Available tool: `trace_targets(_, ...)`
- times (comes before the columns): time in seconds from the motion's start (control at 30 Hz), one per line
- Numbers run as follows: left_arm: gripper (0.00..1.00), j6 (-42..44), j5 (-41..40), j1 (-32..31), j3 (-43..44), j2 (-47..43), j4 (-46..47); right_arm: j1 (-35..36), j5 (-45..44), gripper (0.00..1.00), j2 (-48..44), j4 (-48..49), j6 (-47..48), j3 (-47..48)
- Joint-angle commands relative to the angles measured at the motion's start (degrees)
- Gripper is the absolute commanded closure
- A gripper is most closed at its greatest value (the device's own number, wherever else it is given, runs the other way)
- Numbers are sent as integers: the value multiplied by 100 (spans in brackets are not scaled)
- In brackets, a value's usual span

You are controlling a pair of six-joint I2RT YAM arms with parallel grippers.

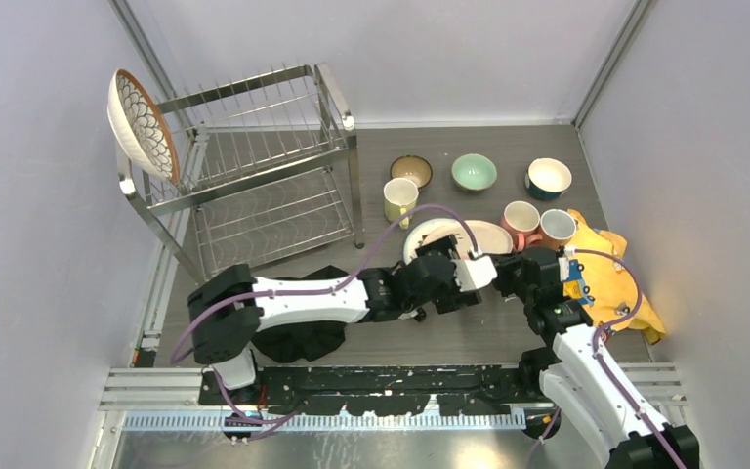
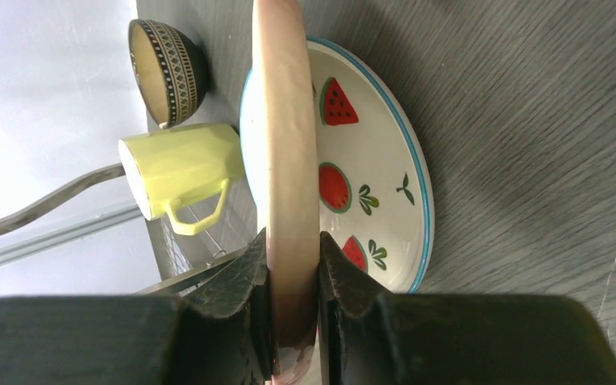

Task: Load the mixed dishes into the dish rack
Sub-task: Pick up the plate at the center of the board.

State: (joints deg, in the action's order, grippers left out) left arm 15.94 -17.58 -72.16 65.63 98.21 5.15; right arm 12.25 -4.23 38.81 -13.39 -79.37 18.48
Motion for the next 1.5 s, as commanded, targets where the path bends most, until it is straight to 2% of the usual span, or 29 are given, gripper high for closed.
trace_targets(0.0, 8, -764, 182, 171, 691, -501, -948, -8, -134, 98, -405, 623, 50, 555)
trace_targets(0.2, 8, -1992, 900, 703, 2247, -276, -3073, -12, 148, 99, -510, 608, 296, 681)
trace_targets(0.3, 8, -2379, 1127, 907, 2763, -254, -3628, -6, 119, 99, -681, 660, 405, 728)
trace_targets(0.43, 13, -3084, 1602, 1293, 3455, -133, -4408, -8, 209, 99, -808, 723, 516, 889)
trace_targets(0.63, 17, -3867, 2374, 1862, 4115, -40, -5105, -9, 772, 99, -1078, 1046, 676, 1086)
trace_targets(0.8, 20, -4523, 3115, 2431, 4222, -155, -5159, -7, 1035, 99, -1462, 1145, 735, 1310)
trace_targets(1.1, 9, -4312, 3015, 2965, 4162, -677, -5342, -9, 1320, 99, -1983, 1151, 584, 1639)
trace_targets(1.3, 7, -4689, 3634, 3050, 3794, -912, -4867, -8, 1291, 99, -2384, 1717, 111, 1423)
trace_targets(1.47, 8, -5206, 4066, 3050, 3255, -1139, -4277, -5, 1362, 99, -2510, 1655, 5, 1467)
